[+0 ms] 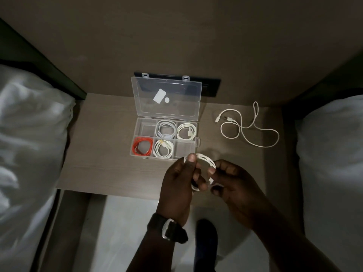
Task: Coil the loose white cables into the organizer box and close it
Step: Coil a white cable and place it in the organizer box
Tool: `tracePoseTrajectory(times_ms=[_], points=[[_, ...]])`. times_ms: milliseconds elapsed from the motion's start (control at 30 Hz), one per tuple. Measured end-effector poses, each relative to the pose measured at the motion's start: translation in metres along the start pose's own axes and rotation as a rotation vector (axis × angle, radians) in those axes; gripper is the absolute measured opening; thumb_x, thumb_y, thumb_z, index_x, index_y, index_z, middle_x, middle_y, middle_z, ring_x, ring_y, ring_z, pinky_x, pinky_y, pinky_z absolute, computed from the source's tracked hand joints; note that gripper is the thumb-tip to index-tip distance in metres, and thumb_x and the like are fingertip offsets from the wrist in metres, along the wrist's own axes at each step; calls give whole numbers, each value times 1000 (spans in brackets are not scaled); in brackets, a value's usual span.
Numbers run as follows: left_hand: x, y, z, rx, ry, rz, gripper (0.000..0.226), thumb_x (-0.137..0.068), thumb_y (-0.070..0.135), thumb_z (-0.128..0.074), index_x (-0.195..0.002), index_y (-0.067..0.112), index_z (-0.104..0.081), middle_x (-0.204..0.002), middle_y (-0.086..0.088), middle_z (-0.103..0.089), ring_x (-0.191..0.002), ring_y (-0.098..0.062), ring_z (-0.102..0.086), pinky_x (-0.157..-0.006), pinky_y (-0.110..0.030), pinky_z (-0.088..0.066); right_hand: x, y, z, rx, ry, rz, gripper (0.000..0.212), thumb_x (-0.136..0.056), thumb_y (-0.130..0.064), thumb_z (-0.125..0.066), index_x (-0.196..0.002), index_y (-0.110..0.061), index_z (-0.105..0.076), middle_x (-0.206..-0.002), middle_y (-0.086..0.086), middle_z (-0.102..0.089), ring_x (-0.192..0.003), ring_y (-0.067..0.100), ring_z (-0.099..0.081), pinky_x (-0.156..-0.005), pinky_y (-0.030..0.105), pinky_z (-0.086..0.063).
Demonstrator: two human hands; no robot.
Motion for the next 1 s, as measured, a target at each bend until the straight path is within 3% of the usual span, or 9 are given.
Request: tracePoseTrajectory(times_ms=[133, 233, 333, 433, 567, 633, 767, 867, 1000], points=[[-21, -23, 21, 213, -20, 182, 30, -95, 34, -52, -78, 10, -57, -51, 2, -41, -40, -11, -35, -48, -25, -32, -24, 11, -15, 35, -53, -34, 11, -94, -7, -57, -95, -10, -67, -87, 16, -64, -68, 19, -58, -51, 22, -43], [-30, -29, 15, 440, -189, 311, 30, -93, 36, -49, -75, 12, -52, -46, 7, -37, -31, -3, -28, -36, -19, -20, -35, 27, -28, -36, -175, -169, 34, -88, -7, -59, -122, -1, -59, -105, 21, -65, -81, 29, -60, -51, 23, -41], [-38, -27, 16, 515, -309, 321, 31, -93, 36, -46, -74, 12, -52, -46, 8, -38, -29, -2, -29, -34, -17, -20, -40, 33, -32, 20, -265, -227, 39, -87, -16, -61, -117, 8, -61, -97, 23, -61, -76, 23, -57, -53, 21, -44], [-46, -35, 23, 493, -267, 312, 31, -94, 36, -48, -76, 11, -52, -49, 4, -42, -34, -6, -42, -36, -17, -31, -51, 32, -27, 301, -211, -144, 26, -94, -16, -60, -112, 2, -67, -97, 31, -67, -76, 27, -58, -58, 24, -49], [-65, -43, 49, 115, 9, 161, 36, -94, 33, -54, -64, 18, -64, -51, 4, -58, -50, -13, -59, -54, -26, -51, -63, 12, -12, 592, 54, 42, 12, -94, -14, -62, -89, -11, -73, -80, 17, -74, -63, 25, -65, -66, 44, -55], [-74, -37, 58, -145, 114, 74, 32, -96, 36, -52, -70, 21, -65, -56, 8, -63, -57, -11, -62, -63, -29, -52, -68, 7, -5, 484, 139, 48, 12, -92, -13, -65, -83, -8, -72, -78, 22, -71, -63, 24, -65, -65, 43, -55], [-95, -23, 59, -298, 187, -86, 21, -99, 25, -48, -107, 7, -54, -81, 1, -60, -66, -5, -64, -60, -21, -52, -88, 4, 3, 141, 255, 16, 3, -89, -4, -67, -86, -5, -68, -82, 20, -61, -71, 24, -59, -59, 29, -55], [-108, -8, 56, -652, 203, -267, 17, -100, 16, -43, -99, 4, -55, -83, -4, -60, -76, -22, -57, -69, -34, -44, -110, 7, 13, 23, 348, 8, 10, -87, 1, -68, -94, -6, -65, -82, 14, -59, -69, 20, -56, -57, 27, -55], [-123, -15, 64, -857, 249, -259, 12, -93, 12, -55, -98, 6, -64, -98, -16, -67, -91, -33, -60, -79, -38, -48, -132, 25, 25, 71, 462, -6, 9, -83, 2, -70, -90, -4, -69, -84, 17, -63, -63, 19, -59, -56, 29, -56]])
Point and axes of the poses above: each hand's wrist, its own x-axis away from the middle knuckle, its own z-axis out of the back of the hand, y = z × x, the point moved 10 cm from there along -x, towards the middle knuckle
